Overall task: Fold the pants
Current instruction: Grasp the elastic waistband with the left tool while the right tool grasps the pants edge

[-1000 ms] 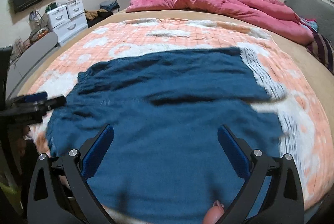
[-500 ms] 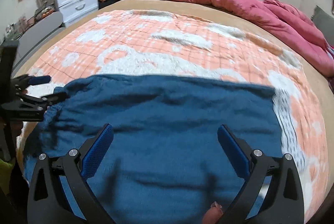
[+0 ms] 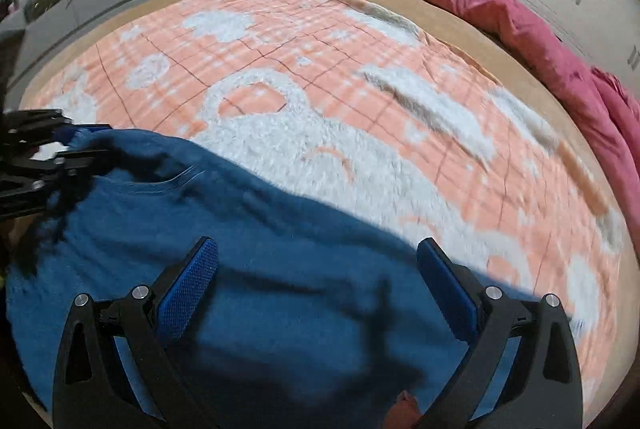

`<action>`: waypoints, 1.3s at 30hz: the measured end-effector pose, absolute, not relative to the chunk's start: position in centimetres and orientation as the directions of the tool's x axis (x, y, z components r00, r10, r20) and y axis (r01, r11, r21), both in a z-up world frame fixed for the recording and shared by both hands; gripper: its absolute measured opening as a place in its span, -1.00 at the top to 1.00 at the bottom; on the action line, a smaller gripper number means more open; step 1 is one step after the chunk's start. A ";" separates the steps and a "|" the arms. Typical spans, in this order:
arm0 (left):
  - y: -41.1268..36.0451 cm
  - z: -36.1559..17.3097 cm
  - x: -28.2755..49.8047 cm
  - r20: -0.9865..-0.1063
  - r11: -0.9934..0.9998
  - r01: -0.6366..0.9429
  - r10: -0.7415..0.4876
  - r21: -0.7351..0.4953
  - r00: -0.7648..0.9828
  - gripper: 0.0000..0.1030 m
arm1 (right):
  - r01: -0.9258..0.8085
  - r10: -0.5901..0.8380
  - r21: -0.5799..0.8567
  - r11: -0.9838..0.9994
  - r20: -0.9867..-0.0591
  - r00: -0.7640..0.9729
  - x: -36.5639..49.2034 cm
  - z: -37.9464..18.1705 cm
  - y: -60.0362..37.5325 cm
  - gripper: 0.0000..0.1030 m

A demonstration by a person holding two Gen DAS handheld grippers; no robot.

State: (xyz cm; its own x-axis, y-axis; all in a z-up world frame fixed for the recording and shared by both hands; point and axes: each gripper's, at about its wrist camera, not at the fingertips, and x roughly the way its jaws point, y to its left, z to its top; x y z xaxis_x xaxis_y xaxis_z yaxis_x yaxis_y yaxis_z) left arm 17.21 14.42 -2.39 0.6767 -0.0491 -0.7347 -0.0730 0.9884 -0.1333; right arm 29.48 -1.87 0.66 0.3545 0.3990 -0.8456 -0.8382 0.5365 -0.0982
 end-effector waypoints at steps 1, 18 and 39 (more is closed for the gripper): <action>14.3 -2.3 17.2 -0.732 0.989 -0.073 -0.043 -0.127 0.680 0.51 | -0.843 0.400 -0.098 0.528 -0.847 0.349 29.8 0.6 -1.6 -0.91; 15.0 -2.6 17.7 -0.703 0.996 -0.032 -0.037 -0.085 0.710 0.16 | -0.893 0.507 -0.010 0.451 -0.820 0.265 28.7 1.1 0.1 0.90; 12.4 1.4 11.7 -0.592 0.988 0.115 -0.154 -0.104 0.791 0.51 | -0.845 0.603 0.028 0.535 -0.712 0.358 18.0 7.5 -8.2 0.90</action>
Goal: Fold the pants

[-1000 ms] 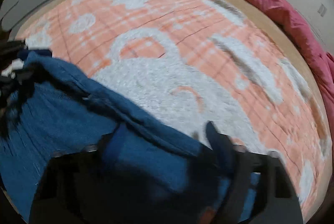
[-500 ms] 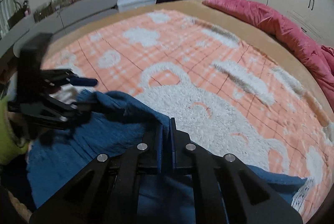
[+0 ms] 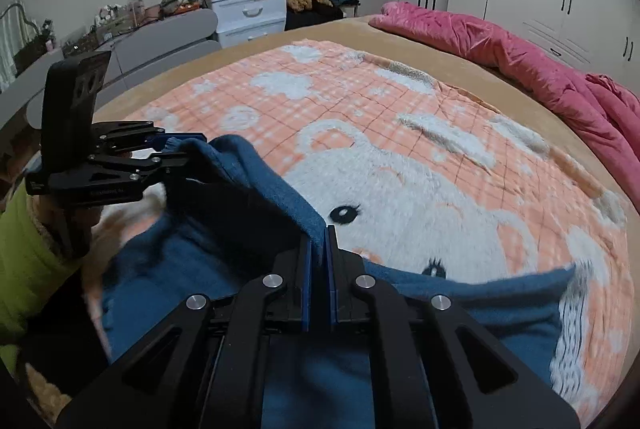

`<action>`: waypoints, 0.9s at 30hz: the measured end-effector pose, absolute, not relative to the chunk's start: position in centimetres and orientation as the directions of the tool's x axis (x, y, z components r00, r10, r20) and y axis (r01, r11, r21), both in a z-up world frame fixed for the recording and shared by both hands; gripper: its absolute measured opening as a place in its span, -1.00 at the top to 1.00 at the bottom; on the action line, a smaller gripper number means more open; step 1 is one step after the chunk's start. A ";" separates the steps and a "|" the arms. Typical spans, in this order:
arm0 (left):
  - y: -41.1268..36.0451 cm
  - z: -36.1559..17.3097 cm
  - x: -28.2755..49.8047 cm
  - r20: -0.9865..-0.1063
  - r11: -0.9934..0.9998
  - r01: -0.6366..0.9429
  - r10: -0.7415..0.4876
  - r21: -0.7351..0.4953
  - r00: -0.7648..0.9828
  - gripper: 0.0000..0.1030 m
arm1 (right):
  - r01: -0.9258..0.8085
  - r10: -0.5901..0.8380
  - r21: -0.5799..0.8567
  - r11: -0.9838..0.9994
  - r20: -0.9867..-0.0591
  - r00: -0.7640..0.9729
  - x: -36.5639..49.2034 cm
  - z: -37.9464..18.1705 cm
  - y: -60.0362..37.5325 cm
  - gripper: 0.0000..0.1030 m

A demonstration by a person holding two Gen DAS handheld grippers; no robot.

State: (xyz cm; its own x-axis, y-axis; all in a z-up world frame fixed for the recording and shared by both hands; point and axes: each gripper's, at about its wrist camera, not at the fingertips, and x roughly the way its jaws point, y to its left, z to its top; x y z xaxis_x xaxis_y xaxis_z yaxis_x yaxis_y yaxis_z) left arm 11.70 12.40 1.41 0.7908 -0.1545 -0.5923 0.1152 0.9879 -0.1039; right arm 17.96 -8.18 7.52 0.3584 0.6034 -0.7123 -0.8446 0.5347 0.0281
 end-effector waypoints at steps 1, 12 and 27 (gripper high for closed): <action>11.9 1.5 11.1 -0.597 0.988 0.121 -0.155 -0.098 0.787 0.51 | -0.845 0.610 0.032 0.534 -0.707 0.359 17.3 7.7 -8.6 0.90; 8.1 1.3 1.6 -0.583 0.982 0.185 -0.174 -0.041 0.794 0.51 | -0.839 0.655 0.110 0.533 -0.682 0.327 8.3 6.9 -13.8 0.90; 7.1 -1.7 -1.3 -0.719 0.990 0.141 -0.086 0.018 0.689 -0.01 | -0.830 0.597 0.155 0.535 -0.765 0.242 1.6 -0.8 -13.7 0.79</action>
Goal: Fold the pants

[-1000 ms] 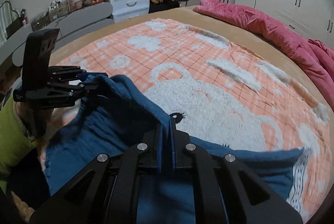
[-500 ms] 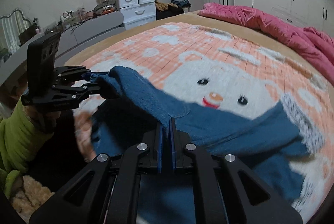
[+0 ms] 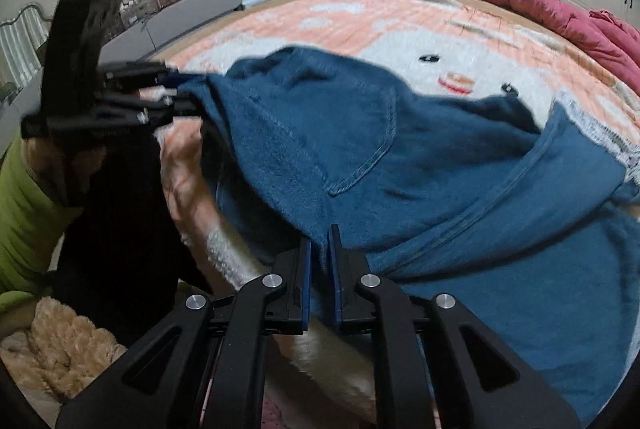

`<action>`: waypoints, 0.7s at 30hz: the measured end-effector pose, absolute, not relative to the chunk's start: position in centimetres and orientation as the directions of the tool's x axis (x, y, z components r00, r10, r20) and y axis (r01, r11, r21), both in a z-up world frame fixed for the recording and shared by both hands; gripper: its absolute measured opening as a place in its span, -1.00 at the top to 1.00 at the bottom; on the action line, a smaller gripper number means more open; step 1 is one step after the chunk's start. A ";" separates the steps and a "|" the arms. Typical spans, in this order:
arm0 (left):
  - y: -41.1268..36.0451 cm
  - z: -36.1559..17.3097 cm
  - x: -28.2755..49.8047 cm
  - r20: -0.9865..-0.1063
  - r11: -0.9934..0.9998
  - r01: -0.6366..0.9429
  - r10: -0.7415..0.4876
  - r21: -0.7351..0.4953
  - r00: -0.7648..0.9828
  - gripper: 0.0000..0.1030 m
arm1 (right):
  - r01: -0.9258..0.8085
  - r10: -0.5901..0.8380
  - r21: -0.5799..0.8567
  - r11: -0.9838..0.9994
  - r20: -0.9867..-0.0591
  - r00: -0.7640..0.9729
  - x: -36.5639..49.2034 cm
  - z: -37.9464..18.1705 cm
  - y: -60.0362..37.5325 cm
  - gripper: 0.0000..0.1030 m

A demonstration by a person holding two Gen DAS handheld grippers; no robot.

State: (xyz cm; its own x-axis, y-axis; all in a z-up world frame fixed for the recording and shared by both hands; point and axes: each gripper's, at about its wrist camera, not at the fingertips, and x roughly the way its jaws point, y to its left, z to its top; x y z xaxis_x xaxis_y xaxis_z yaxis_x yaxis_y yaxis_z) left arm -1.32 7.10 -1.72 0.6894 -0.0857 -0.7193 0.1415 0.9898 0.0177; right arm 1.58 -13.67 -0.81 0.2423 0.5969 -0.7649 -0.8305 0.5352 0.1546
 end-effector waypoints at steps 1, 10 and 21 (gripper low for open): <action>7.5 -1.7 -1.5 -0.725 0.992 0.124 -0.082 0.006 0.684 -0.06 | -0.832 0.591 0.144 0.536 -0.768 0.248 1.3 -1.1 -13.5 0.76; 8.1 3.2 -5.5 -0.627 0.991 0.084 -0.133 -0.108 0.768 -0.06 | -0.829 0.638 0.214 0.517 -0.742 0.206 1.0 -1.1 -13.6 0.58; 3.5 -2.4 0.2 -0.751 0.981 0.139 -0.191 -0.132 0.632 0.32 | -0.789 0.675 0.262 0.556 -0.696 0.245 0.6 1.3 -16.1 0.42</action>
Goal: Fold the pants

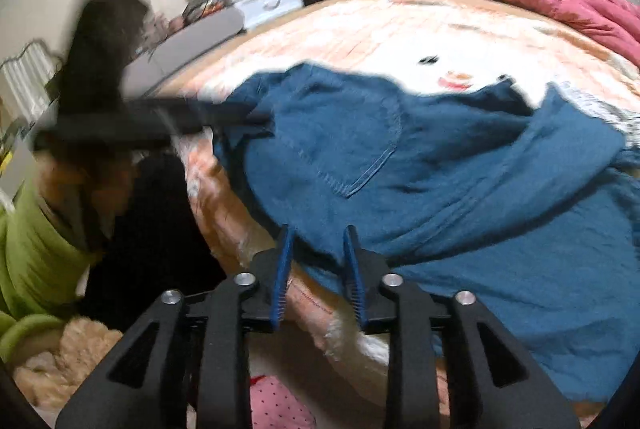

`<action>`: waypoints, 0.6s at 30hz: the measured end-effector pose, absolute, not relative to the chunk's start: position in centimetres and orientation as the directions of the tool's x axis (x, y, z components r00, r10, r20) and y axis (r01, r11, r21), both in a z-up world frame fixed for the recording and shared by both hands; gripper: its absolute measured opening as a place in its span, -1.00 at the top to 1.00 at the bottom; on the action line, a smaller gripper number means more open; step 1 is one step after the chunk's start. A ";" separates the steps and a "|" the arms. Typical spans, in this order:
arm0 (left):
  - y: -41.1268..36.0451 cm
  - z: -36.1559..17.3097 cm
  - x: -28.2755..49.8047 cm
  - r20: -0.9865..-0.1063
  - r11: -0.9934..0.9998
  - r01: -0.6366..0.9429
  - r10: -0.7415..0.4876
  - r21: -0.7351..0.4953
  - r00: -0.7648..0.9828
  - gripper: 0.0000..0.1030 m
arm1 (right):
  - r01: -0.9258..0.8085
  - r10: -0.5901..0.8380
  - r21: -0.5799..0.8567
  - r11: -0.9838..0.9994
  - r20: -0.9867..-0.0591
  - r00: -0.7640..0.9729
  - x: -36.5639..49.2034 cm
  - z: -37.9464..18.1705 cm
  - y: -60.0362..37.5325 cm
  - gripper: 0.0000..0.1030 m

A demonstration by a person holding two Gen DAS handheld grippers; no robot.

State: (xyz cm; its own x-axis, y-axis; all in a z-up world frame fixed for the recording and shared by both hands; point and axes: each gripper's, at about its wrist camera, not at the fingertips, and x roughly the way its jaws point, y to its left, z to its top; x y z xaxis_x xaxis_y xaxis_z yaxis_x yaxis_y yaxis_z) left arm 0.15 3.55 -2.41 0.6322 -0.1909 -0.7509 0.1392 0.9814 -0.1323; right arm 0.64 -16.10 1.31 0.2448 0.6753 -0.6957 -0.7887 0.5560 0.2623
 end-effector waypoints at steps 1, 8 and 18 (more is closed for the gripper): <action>3.6 -3.4 0.2 -0.768 0.986 0.125 -0.167 -0.114 0.618 0.34 | -0.787 0.672 0.239 0.569 -0.687 0.277 0.6 2.1 -16.5 0.38; 3.5 -4.0 0.1 -0.775 0.987 0.124 -0.157 -0.101 0.613 0.38 | -0.752 0.652 0.224 0.620 -0.680 0.336 2.6 2.9 -15.8 0.20; 3.6 -4.1 0.1 -0.763 0.986 0.124 -0.162 -0.108 0.625 0.38 | -0.669 0.565 0.257 0.697 -0.772 0.292 4.2 -1.6 -15.1 0.12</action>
